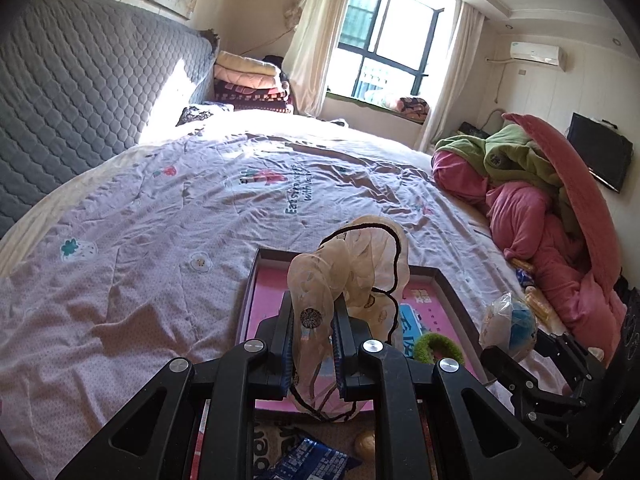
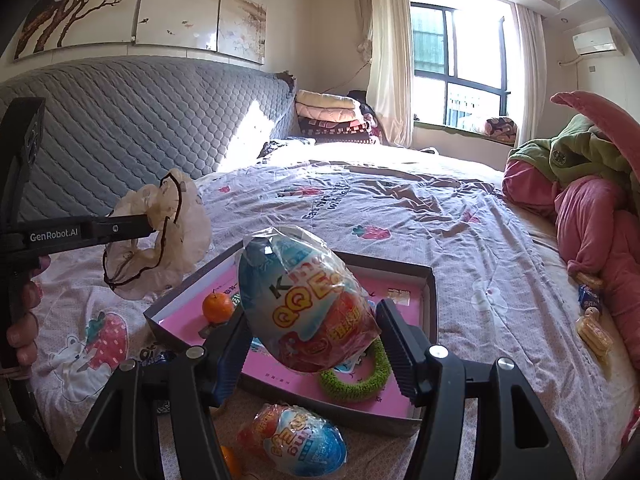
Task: Organize objects
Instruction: 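Carry the mesh bag over the tray with the left tool while the right tool carries the Kinder egg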
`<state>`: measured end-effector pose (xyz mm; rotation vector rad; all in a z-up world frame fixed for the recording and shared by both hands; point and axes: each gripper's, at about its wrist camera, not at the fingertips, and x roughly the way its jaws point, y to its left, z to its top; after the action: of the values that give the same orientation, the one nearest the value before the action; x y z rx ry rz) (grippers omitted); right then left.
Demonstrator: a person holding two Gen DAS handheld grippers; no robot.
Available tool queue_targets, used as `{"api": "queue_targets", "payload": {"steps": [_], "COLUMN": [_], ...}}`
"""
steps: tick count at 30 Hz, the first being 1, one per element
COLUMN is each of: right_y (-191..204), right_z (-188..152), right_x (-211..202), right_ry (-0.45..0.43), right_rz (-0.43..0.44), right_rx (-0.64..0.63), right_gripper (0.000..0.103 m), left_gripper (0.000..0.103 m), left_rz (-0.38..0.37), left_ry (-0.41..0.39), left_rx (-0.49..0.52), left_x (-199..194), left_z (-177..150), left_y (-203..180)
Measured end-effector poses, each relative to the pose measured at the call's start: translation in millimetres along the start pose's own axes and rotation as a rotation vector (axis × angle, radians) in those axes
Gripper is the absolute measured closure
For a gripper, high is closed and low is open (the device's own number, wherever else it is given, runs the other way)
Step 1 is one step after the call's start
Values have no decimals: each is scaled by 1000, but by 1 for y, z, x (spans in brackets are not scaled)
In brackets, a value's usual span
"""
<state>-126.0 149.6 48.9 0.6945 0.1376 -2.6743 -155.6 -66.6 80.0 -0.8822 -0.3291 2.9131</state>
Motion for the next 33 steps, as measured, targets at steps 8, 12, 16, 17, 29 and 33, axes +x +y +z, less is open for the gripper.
{"api": "queue_targets", "payload": {"steps": [8,12,16,17,29,33], "right_y": [-9,-16,-23,-24,-35,-38], "right_z": [7,11,12,13,3,-2], "right_x": [6,12,20,22,45,48], "right_ry": [-6,-8,2,6,80,108], "right_rz": [-15,-34,-52,-54,-85,-93], "right_rx": [2,9,17,19,35,47], "right_gripper": [41,41,41,41,41,41], "left_gripper": [87,87,87,87,87,87], "left_rz": [-8,-8,-10,-11,-31,-35], "left_ry": [-3,9,27,32,101,122], "left_rx": [8,11,11,11,26,31], "left_x": [12,23,36,39,69,73], "left_z": [7,7,4,3,-20,-29], "left_y": [-7,-8,-9,-9,-15,-16]}}
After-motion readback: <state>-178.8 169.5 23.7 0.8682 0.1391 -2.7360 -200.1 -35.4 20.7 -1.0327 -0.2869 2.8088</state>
